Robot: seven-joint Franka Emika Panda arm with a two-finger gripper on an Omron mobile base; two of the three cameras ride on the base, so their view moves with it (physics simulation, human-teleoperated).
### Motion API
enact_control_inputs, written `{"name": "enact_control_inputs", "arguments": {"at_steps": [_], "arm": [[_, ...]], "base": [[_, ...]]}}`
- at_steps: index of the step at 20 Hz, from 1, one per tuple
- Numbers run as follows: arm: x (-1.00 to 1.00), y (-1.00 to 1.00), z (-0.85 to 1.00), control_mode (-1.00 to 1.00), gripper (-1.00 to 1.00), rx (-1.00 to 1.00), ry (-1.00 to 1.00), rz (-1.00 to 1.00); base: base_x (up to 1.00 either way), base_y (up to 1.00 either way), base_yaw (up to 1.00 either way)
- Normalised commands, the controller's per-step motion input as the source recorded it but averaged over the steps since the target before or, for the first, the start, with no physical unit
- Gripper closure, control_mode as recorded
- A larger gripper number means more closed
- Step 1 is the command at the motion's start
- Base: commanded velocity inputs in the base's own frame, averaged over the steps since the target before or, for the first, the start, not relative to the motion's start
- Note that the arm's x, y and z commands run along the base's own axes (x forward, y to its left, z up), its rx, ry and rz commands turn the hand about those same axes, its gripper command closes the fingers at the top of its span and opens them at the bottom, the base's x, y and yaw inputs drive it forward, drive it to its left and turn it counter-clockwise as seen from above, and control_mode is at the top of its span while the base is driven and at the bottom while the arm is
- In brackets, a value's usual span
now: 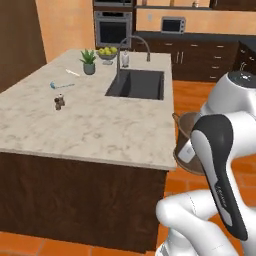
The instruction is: Open the cabinet, pick up the bread from the cabinet and place it in the basket. Then move the basket to the dining counter.
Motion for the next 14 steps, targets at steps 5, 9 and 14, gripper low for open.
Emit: {"name": "enact_control_inputs", "arguments": {"at_steps": [5,9,14], "arm": [[0.00,0.00,0.00,1.00,1.00,0.00,0.00,0.00],[0.00,0.00,0.00,1.00,1.00,0.00,0.00,0.00],[0.00,0.00,0.00,1.00,1.00,0.00,0.00,0.00]], "base": [[0.38,0.97,-0.36],[0.55,0.90,-0.32],[0.42,0.77,-0.42]]}}
